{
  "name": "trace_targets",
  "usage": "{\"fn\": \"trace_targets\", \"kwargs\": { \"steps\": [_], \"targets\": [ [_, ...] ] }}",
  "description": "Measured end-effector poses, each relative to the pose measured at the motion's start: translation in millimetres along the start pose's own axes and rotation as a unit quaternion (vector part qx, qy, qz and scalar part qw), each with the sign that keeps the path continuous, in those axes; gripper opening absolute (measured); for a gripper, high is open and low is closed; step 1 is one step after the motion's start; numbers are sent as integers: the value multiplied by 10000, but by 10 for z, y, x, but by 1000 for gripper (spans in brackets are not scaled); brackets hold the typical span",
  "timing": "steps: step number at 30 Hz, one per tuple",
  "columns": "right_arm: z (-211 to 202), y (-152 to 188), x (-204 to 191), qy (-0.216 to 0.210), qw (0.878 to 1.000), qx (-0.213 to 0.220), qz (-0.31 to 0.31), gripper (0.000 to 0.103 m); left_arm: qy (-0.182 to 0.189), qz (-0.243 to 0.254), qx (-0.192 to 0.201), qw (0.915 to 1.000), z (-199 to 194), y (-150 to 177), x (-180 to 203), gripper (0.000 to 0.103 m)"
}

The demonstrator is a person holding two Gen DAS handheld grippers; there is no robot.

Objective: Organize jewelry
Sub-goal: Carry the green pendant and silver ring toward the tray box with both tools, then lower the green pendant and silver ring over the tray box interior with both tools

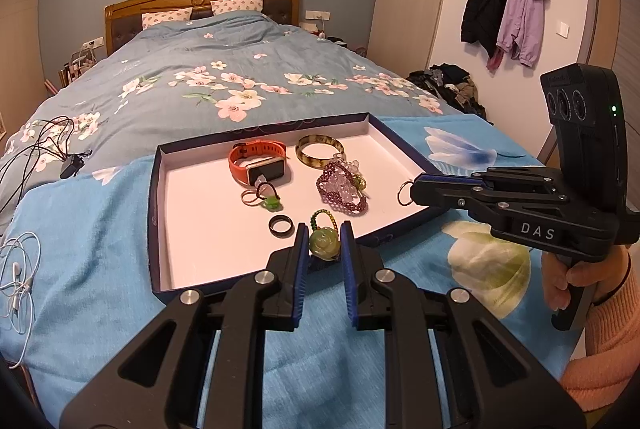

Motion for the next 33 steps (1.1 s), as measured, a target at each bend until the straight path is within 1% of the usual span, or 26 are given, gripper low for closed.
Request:
{"fn": "trace_targets", "kwargs": {
  "steps": [33],
  "targets": [
    [114, -36, 117, 42, 10000, -55, 11, 5, -11, -72, -1, 10000, 73, -77, -72, 16]
  ]
}}
Point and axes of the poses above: each gripper's, at about its wrist camera, not at the fingertips, and z roughly the way its jaws point, x to its right, y to its underside, the point moved 8 cm from there along z, roughly the way its jaws point, and after that the axes turned 12 degrees about -z, right-handed, at the moved point
